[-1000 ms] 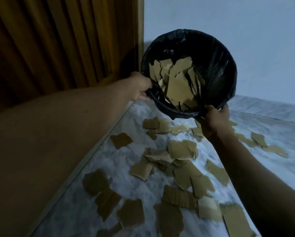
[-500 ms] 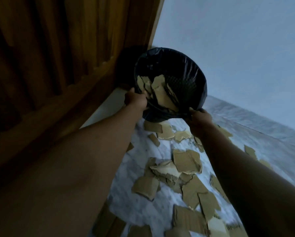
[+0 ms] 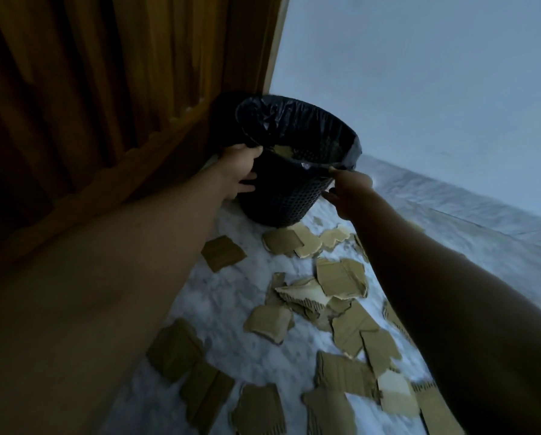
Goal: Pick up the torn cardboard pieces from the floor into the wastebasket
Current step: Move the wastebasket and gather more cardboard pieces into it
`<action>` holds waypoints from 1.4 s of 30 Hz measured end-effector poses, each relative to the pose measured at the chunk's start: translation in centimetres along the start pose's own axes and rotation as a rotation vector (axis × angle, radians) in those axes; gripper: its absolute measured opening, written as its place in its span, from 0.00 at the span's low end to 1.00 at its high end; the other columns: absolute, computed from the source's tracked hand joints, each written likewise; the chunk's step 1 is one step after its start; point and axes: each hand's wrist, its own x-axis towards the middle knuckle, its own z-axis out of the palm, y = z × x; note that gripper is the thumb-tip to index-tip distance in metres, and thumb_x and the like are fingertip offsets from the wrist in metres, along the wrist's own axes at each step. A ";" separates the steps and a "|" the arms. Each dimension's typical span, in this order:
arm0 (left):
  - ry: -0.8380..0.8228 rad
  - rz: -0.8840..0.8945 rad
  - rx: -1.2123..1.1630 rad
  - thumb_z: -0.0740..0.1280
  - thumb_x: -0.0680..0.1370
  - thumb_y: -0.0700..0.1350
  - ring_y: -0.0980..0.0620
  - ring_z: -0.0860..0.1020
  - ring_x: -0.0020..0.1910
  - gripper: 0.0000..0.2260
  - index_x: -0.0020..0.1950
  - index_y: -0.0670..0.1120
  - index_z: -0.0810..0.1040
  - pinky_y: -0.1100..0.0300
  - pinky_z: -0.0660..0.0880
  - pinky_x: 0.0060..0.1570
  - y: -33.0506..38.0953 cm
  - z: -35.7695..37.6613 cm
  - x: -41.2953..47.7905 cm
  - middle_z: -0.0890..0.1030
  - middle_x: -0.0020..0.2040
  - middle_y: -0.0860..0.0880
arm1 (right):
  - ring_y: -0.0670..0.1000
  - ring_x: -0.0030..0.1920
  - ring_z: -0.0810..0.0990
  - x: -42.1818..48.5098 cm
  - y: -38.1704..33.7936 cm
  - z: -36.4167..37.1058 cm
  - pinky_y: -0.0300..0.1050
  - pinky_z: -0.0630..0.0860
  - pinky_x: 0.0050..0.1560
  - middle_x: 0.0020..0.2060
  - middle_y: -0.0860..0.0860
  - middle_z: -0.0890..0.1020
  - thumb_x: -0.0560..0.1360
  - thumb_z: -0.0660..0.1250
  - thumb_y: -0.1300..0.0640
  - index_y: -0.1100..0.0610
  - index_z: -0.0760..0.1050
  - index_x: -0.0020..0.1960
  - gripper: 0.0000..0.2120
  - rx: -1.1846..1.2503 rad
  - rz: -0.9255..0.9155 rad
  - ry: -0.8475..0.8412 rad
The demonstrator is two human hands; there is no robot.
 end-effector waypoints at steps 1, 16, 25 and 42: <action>0.017 -0.004 0.057 0.61 0.83 0.51 0.44 0.75 0.59 0.20 0.74 0.51 0.64 0.45 0.75 0.56 -0.3 0.0 -0.3 0.71 0.60 0.49 | 0.54 0.44 0.83 -0.7 0.2 -0.6 0.46 0.85 0.43 0.48 0.56 0.81 0.76 0.72 0.63 0.62 0.76 0.59 0.13 -0.008 -0.013 -0.001; -0.601 -0.114 1.572 0.73 0.74 0.54 0.43 0.71 0.66 0.32 0.74 0.46 0.66 0.51 0.73 0.62 -19.2 4.7 -16.9 0.68 0.72 0.44 | 0.58 0.66 0.75 -12.5 19.4 -15.6 0.50 0.75 0.63 0.67 0.61 0.74 0.75 0.72 0.55 0.61 0.75 0.66 0.22 -1.526 -0.006 -0.582; -0.479 0.055 1.687 0.61 0.82 0.48 0.40 0.74 0.56 0.14 0.65 0.46 0.66 0.46 0.69 0.54 -25.4 5.4 -21.3 0.73 0.62 0.42 | 0.61 0.66 0.68 -12.3 22.9 -17.6 0.63 0.62 0.66 0.62 0.58 0.74 0.76 0.67 0.43 0.55 0.71 0.63 0.22 -1.535 -0.190 -0.457; -0.471 0.065 1.645 0.59 0.81 0.47 0.41 0.73 0.57 0.11 0.60 0.44 0.67 0.43 0.67 0.61 -25.9 5.2 -21.5 0.73 0.59 0.43 | 0.59 0.59 0.75 -11.4 23.9 -19.7 0.55 0.76 0.58 0.63 0.57 0.73 0.76 0.67 0.43 0.56 0.70 0.67 0.25 -1.465 -0.202 -0.382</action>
